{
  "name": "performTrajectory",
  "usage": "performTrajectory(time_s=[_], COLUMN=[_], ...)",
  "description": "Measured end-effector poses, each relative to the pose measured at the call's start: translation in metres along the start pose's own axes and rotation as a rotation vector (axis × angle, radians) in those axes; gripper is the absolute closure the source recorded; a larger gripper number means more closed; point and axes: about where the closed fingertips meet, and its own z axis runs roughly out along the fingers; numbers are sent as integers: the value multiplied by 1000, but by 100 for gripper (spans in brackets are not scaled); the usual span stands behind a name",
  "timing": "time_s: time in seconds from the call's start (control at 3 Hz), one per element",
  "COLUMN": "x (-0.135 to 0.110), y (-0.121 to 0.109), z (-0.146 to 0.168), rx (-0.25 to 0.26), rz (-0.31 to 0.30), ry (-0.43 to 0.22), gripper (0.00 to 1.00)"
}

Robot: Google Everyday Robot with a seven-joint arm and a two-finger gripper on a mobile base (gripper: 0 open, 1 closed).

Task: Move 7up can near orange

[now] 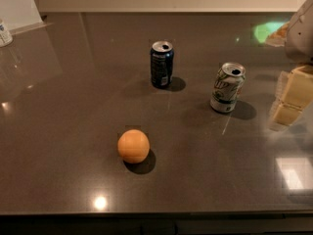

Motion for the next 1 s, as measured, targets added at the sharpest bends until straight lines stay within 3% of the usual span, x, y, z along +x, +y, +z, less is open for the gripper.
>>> performTrajectory(time_s=[0.33, 1.0], x=[-1, -3], y=[-7, -47], z=[6, 31], rx=[9, 15], rz=[13, 83], ry=[-10, -150], gripper=[0, 0])
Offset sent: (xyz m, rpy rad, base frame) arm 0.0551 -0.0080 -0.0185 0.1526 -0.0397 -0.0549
